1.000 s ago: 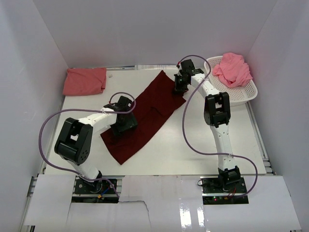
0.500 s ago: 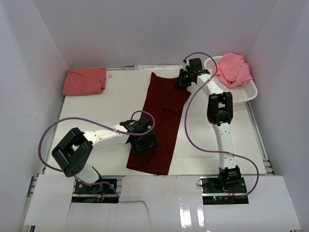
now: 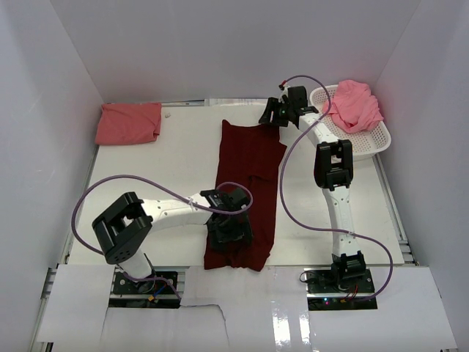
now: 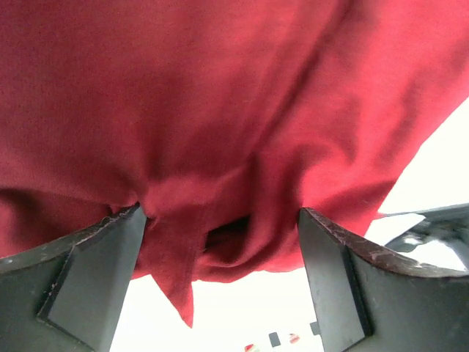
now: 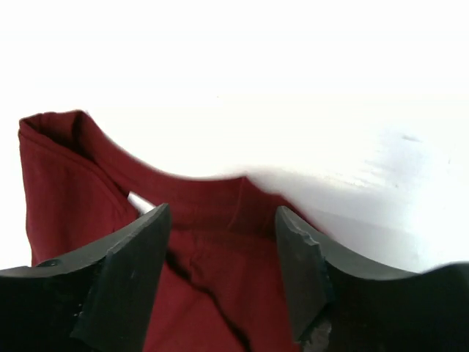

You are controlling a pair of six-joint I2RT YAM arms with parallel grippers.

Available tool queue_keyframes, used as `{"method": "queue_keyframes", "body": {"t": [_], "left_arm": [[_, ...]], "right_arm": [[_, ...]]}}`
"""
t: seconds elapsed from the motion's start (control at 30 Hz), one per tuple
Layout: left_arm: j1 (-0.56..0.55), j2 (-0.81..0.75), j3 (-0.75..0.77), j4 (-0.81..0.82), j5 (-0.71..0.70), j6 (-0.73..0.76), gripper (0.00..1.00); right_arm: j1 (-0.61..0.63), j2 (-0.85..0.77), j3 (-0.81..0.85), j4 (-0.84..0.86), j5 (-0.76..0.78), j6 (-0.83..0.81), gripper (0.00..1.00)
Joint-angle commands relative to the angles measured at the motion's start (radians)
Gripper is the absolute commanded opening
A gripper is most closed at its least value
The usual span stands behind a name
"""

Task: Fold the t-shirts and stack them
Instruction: Rotate the tshirt 90 degrees

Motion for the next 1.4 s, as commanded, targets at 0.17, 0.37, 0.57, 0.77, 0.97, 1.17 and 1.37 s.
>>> {"method": "queue_keyframes", "body": {"t": [0.17, 0.37, 0.57, 0.77, 0.97, 1.17, 1.37], "left_arm": [[0.065, 0.008, 0.275, -0.329, -0.138, 0.102, 0.98], [0.222, -0.002, 0.495, -0.343, -0.133, 0.235, 0.98], [0.402, 0.087, 0.511, -0.106, -0.013, 0.499, 0.98], [0.407, 0.309, 0.645, -0.023, -0.153, 0.608, 0.98], [0.410, 0.403, 0.730, 0.105, -0.073, 0.628, 0.97], [0.428, 0.494, 0.783, 0.131, -0.056, 0.617, 0.96], [0.459, 0.583, 0.800, 0.146, -0.033, 0.597, 0.96]], "right_arm": [[-0.003, -0.266, -0.127, 0.096, -0.065, -0.043, 0.67], [0.006, -0.552, -0.443, 0.043, -0.094, -0.118, 0.65], [0.085, -0.798, -0.765, -0.107, 0.014, -0.125, 0.61], [0.176, -0.892, -1.003, -0.059, 0.077, -0.070, 0.08], [0.185, -0.778, -0.994, -0.026, 0.113, -0.056, 0.08], [0.184, -0.686, -0.959, -0.002, 0.117, -0.045, 0.08], [0.184, -0.610, -0.908, -0.011, 0.175, -0.048, 0.08]]}}
